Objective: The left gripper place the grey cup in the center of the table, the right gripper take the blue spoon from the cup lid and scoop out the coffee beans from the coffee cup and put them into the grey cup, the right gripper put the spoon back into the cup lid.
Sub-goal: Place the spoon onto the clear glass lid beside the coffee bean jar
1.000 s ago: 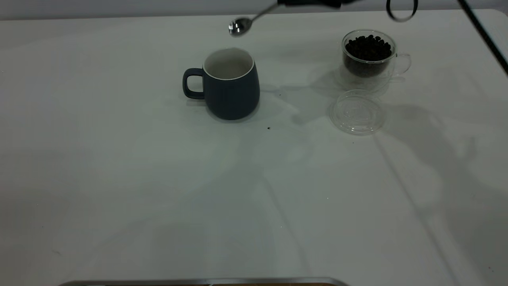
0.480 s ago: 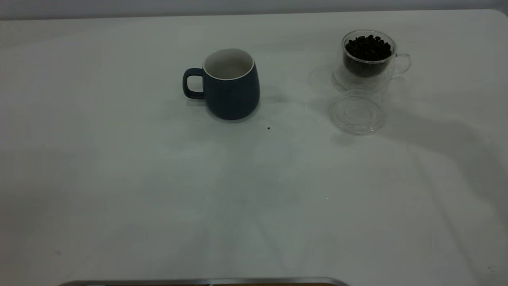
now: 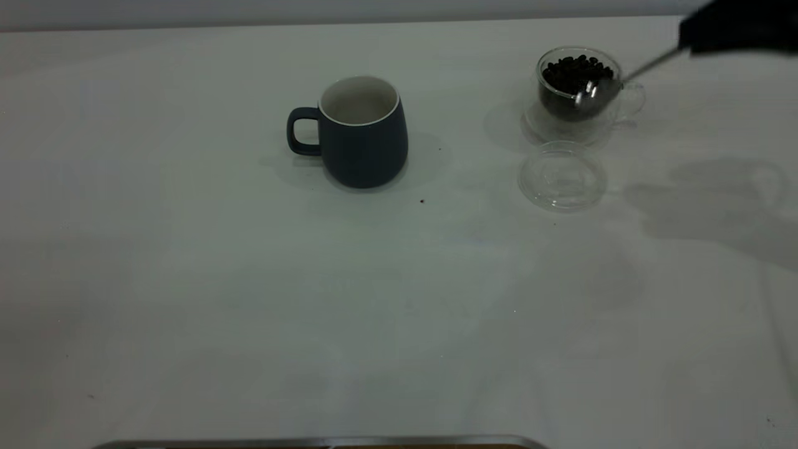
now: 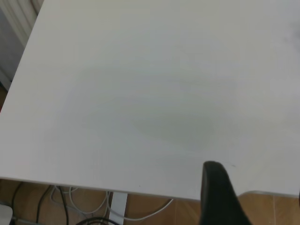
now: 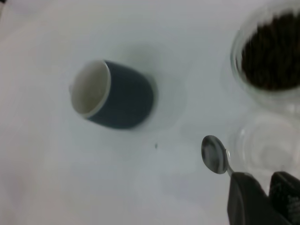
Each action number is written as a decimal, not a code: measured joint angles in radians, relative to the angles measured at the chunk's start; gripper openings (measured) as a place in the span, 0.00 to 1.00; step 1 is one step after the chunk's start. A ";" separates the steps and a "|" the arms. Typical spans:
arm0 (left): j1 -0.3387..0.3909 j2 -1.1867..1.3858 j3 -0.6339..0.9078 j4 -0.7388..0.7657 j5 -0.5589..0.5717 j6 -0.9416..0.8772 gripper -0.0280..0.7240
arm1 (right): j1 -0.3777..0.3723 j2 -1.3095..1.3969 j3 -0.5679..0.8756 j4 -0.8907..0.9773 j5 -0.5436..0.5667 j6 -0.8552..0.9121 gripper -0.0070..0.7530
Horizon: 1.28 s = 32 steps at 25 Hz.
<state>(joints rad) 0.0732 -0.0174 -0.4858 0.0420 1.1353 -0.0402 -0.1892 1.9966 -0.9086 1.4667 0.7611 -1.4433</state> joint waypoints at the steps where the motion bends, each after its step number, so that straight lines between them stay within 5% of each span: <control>1: 0.000 0.000 0.000 0.000 0.000 0.000 0.67 | 0.000 0.033 0.000 0.024 -0.003 -0.013 0.14; 10: 0.000 0.000 0.000 0.000 0.000 -0.001 0.67 | 0.000 0.234 -0.005 0.312 -0.034 -0.179 0.14; 32: 0.000 0.000 0.000 0.000 0.000 -0.002 0.67 | 0.000 0.472 -0.106 0.327 0.109 -0.191 0.16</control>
<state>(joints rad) 0.0732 -0.0174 -0.4858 0.0420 1.1353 -0.0424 -0.1892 2.4688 -1.0147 1.7937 0.8702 -1.6343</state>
